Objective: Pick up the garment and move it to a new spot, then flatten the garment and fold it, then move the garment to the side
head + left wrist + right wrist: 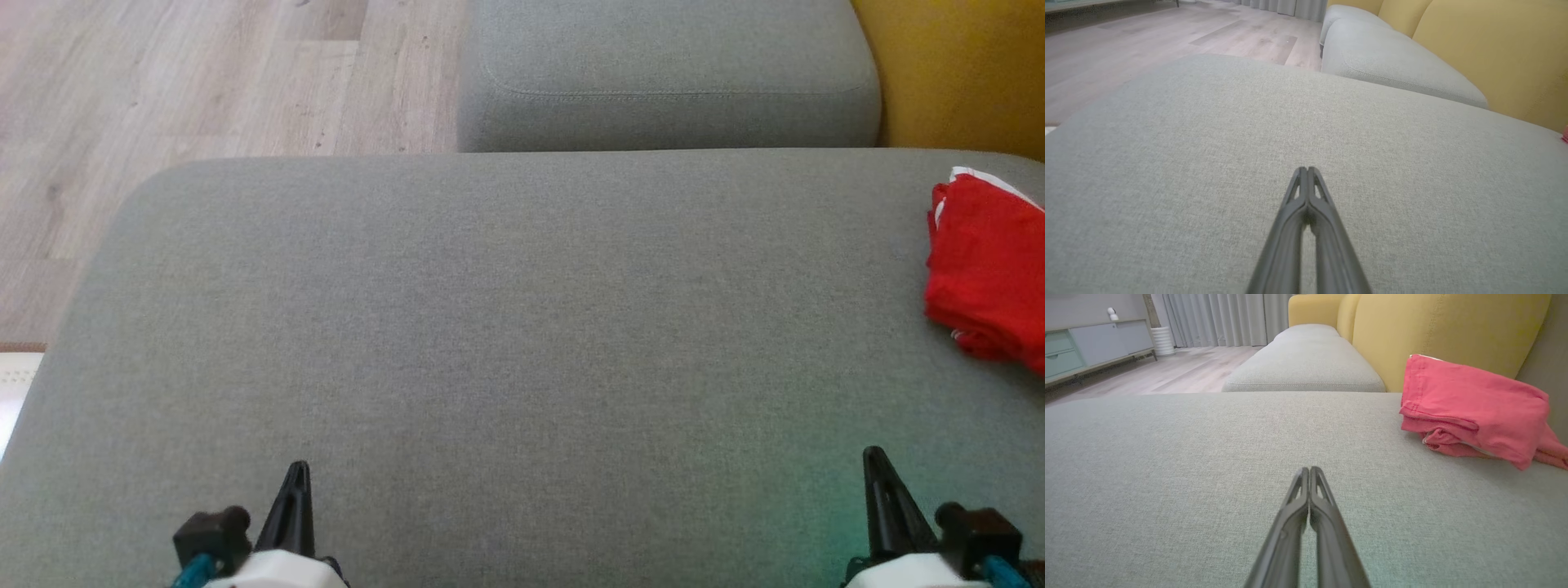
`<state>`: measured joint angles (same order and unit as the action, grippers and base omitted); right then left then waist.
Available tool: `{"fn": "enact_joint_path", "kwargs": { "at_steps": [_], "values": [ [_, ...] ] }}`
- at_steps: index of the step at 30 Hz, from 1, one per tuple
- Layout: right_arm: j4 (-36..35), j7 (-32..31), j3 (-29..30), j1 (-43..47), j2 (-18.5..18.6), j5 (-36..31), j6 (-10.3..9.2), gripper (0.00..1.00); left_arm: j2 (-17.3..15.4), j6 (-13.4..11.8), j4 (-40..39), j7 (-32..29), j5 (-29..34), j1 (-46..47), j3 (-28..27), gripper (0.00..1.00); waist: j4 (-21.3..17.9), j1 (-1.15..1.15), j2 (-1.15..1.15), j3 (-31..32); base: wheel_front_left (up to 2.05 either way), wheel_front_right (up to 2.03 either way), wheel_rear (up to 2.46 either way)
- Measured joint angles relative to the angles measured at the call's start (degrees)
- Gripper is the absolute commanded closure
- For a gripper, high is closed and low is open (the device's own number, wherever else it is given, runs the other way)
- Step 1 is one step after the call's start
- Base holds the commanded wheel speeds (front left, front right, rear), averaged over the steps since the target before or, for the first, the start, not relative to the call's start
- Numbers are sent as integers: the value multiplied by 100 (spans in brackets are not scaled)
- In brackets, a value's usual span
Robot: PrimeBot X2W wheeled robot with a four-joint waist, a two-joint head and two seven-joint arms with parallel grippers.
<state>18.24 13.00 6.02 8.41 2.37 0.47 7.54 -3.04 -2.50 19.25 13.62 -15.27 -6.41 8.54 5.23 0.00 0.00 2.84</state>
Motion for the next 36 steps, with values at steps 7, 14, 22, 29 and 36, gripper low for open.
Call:
{"fn": "enact_joint_path", "kwargs": {
  "at_steps": [7, 14, 22, 29, 36],
  "values": [
    [-7, -101, 4, -9, 0, 544, -1, 100, 1, 56, -4, -102, -435, 4, -31, 100, -32, 0, 0, -17, 0, 0, 0],
    [-32, -194, 1, -31, 0, 1067, 0, 100, 2, 109, -13, -207, -869, 44, -143, 100, -62, 0, 0, -35, 0, 0, 0],
    [-63, -301, 1, -81, 0, 1667, 0, 100, 3, 161, -41, -354, -1376, 98, -201, 100, -96, 0, 0, -55, 0, 0, 0],
    [-75, -414, 3, -88, 0, 2108, 0, 100, 4, 231, -46, -446, -1750, 119, -247, 100, -122, 0, 0, -69, 0, 0, 0],
    [-82, -517, 9, -222, -1, 2635, 0, 100, 8, 258, -71, -556, -2186, 231, -365, 100, -152, 0, 0, -87, 0, 0, 0]
  ]
}}
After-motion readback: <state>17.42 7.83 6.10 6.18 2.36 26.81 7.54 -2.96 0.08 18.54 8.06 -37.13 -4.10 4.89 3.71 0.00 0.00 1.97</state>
